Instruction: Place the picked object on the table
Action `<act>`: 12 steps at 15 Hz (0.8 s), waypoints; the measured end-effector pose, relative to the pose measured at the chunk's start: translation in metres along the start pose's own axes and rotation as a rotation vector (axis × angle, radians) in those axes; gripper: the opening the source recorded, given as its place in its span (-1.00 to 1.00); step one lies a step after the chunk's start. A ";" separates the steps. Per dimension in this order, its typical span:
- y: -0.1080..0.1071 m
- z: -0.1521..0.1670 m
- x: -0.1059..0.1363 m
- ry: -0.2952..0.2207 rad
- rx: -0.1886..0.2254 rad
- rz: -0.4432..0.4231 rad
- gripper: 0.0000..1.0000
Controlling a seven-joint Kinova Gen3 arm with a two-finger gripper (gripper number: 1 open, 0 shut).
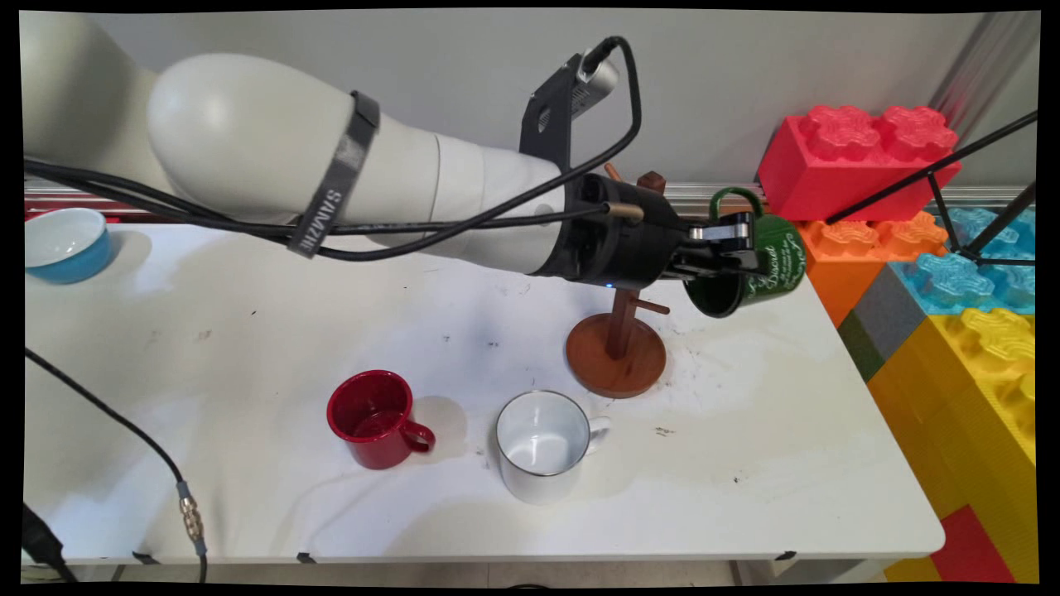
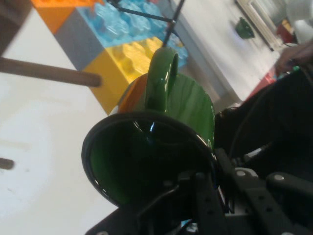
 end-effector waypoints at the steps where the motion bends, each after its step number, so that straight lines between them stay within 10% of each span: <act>1: 0.004 -0.003 -0.001 -0.007 -0.010 0.000 -1.00; 7: 0.017 -0.036 -0.003 -0.108 -0.039 0.127 -1.00; 12: 0.006 -0.076 0.021 -0.179 0.053 0.285 -1.00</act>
